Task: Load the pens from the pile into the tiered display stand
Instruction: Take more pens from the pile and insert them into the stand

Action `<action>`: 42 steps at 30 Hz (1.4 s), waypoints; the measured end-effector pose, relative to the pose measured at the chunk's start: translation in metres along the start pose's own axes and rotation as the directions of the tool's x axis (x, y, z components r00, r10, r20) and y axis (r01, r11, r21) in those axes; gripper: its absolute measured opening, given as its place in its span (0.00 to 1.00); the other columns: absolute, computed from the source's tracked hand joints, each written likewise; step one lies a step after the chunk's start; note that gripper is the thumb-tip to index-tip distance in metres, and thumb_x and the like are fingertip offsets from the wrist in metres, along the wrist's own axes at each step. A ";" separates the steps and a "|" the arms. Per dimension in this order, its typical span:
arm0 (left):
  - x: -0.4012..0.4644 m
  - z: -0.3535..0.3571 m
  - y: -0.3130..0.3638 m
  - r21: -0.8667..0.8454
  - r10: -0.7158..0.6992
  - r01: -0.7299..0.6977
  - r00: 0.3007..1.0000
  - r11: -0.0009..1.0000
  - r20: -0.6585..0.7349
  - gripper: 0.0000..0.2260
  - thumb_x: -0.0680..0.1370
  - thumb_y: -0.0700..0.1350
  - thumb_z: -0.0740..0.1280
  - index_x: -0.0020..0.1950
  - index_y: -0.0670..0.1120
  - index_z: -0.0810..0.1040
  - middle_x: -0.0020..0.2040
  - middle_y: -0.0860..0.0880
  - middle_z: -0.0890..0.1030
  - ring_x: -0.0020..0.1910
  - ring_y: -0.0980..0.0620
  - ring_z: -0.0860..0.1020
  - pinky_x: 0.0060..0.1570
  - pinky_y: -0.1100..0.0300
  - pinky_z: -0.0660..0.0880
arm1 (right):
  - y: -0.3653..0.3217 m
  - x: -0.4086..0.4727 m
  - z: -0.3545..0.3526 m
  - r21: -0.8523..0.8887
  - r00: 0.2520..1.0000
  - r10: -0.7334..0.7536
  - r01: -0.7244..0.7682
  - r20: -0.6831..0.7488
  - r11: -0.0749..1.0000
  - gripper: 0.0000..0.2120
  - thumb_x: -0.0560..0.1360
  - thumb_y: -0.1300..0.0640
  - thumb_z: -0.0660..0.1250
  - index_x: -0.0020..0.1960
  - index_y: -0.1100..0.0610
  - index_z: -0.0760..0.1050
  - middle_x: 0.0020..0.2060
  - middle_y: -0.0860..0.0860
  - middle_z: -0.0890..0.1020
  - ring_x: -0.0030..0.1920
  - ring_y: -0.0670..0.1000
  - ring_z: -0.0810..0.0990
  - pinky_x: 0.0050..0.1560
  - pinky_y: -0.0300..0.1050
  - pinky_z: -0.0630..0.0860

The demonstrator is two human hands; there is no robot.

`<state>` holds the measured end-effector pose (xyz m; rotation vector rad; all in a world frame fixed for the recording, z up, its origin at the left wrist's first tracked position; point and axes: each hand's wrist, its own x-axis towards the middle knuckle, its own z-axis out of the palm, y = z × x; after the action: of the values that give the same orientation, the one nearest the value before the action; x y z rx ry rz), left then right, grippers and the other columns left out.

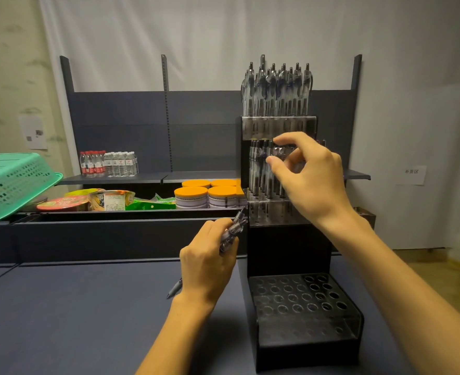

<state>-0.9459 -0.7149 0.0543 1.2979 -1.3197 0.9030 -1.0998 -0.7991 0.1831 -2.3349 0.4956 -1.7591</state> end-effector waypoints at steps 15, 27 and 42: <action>-0.001 -0.001 0.003 -0.049 0.036 -0.037 0.999 0.998 -0.027 0.11 0.76 0.47 0.66 0.58 0.46 0.73 0.46 0.44 0.82 0.42 0.51 0.81 0.41 0.63 0.79 | -0.013 -0.033 0.008 0.227 0.832 0.084 -0.245 0.548 0.943 0.07 0.75 0.53 0.70 0.48 0.57 0.82 0.38 0.52 0.83 0.27 0.50 0.81 0.23 0.34 0.70; 0.000 0.000 0.006 -0.042 0.007 -0.009 0.999 0.999 -0.049 0.17 0.75 0.55 0.69 0.48 0.40 0.80 0.40 0.48 0.81 0.35 0.54 0.79 0.31 0.58 0.77 | -0.013 -0.018 0.001 0.405 0.951 0.150 -0.253 0.269 0.878 0.06 0.81 0.54 0.60 0.48 0.55 0.71 0.38 0.53 0.80 0.24 0.52 0.78 0.21 0.35 0.70; -0.001 0.003 0.006 -0.003 0.025 -0.025 0.999 1.000 -0.036 0.16 0.75 0.55 0.67 0.42 0.41 0.79 0.35 0.49 0.79 0.29 0.54 0.74 0.26 0.60 0.75 | -0.017 0.017 -0.009 0.456 0.977 0.168 -0.089 -0.134 0.885 0.06 0.82 0.53 0.58 0.52 0.55 0.65 0.37 0.57 0.80 0.21 0.46 0.75 0.21 0.34 0.69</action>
<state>-0.9527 -0.7168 0.0534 1.2599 -1.3108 0.9371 -1.1013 -0.7890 0.2062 -1.8048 0.2262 -1.7892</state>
